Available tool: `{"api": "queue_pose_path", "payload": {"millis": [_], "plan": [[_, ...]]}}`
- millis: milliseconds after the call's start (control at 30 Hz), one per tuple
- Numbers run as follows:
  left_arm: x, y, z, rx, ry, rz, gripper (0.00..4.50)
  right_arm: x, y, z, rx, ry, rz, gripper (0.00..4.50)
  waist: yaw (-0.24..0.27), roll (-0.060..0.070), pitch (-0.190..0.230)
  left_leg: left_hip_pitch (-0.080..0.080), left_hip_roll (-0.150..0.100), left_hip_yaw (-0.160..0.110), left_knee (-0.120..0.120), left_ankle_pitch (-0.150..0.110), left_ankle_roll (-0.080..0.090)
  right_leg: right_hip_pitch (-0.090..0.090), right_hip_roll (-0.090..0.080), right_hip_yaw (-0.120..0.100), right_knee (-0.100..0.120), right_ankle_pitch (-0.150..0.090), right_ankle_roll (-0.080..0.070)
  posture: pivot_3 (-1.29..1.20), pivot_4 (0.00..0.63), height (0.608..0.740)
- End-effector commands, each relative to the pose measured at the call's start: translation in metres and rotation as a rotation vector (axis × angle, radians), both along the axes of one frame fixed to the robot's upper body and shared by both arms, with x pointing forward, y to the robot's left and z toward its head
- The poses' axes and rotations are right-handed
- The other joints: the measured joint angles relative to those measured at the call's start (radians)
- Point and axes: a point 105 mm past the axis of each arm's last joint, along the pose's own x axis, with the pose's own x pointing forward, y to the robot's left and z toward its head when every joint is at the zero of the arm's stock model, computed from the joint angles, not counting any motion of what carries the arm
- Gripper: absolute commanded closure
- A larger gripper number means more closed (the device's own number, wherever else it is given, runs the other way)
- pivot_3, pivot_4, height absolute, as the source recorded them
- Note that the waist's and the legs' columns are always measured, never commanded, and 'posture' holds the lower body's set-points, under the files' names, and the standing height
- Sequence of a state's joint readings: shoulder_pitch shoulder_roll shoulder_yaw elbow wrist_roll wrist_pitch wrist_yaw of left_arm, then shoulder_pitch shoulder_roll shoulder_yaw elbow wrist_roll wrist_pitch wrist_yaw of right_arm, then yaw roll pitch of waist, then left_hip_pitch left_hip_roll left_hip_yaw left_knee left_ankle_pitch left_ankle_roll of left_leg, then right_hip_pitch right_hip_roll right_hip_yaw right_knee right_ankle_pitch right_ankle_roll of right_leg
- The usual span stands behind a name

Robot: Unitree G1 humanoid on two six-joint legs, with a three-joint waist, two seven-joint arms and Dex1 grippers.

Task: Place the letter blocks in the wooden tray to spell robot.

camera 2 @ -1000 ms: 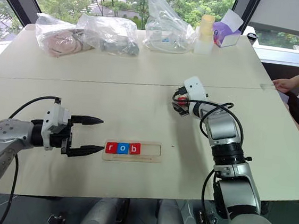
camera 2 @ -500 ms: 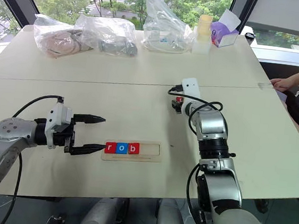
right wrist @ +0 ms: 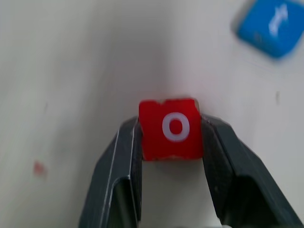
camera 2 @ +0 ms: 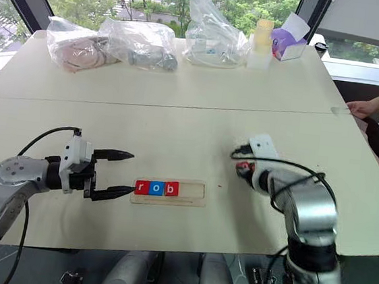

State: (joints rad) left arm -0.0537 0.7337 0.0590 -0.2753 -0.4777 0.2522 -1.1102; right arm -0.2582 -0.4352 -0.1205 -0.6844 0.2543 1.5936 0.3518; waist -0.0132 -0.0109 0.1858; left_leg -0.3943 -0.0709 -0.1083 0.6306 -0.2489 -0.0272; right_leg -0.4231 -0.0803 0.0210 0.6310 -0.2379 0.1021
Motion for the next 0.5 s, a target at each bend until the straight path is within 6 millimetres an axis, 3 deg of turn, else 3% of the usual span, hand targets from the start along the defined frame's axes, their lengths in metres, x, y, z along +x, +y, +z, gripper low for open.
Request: {"api": "queue_pose_path", "payload": {"millis": [33, 133, 233, 333, 500], "plan": [[0.001, -0.003, 0.005, -0.009, -0.025, -0.019, 0.0, -0.02, 0.003, -0.003, 0.048, -0.007, -0.011, 3.35, 0.0, 0.0, 0.0, 0.001, 0.0, 0.0, 0.0, 0.0, 0.0, 0.001, 0.0, 0.0, 0.0, 0.0, 0.0, 0.0, 0.15, 0.74], [0.003, -0.003, 0.005, -0.009, -0.026, -0.022, 0.0, -0.025, 0.006, -0.004, 0.066, -0.008, -0.011, 3.35, -0.001, 0.0, 0.0, 0.002, 0.0, 0.001, 0.001, 0.0, 0.0, 0.003, 0.001, 0.0, 0.0, 0.0, 0.0, 0.0, 0.15, 0.74], [0.006, -0.004, 0.006, -0.009, -0.032, -0.026, 0.0, -0.025, 0.013, 0.002, 0.079, -0.013, 0.057, 1.96, 0.0, 0.0, 0.0, 0.002, 0.0, 0.001, 0.002, 0.0, 0.0, 0.003, 0.001, 0.0, 0.0, 0.0, 0.0, 0.0, 0.15, 0.74], [0.008, -0.004, 0.007, -0.009, -0.036, -0.027, 0.0, -0.022, 0.015, 0.019, 0.023, -0.004, 0.223, 0.54, -0.002, 0.0, 0.0, 0.002, -0.001, 0.001, 0.002, 0.0, 0.0, 0.003, 0.001, 0.0, -0.001, 0.0, 0.0, 0.0, 0.15, 0.74], [0.009, -0.005, 0.007, -0.009, -0.044, -0.026, 0.0, -0.018, 0.011, 0.048, -0.073, -0.068, 0.622, 0.54, 0.002, 0.0, 0.001, 0.002, -0.001, 0.001, 0.001, 0.0, 0.0, 0.005, 0.001, -0.002, -0.003, -0.001, 0.002, 0.0, 0.15, 0.74]]}}
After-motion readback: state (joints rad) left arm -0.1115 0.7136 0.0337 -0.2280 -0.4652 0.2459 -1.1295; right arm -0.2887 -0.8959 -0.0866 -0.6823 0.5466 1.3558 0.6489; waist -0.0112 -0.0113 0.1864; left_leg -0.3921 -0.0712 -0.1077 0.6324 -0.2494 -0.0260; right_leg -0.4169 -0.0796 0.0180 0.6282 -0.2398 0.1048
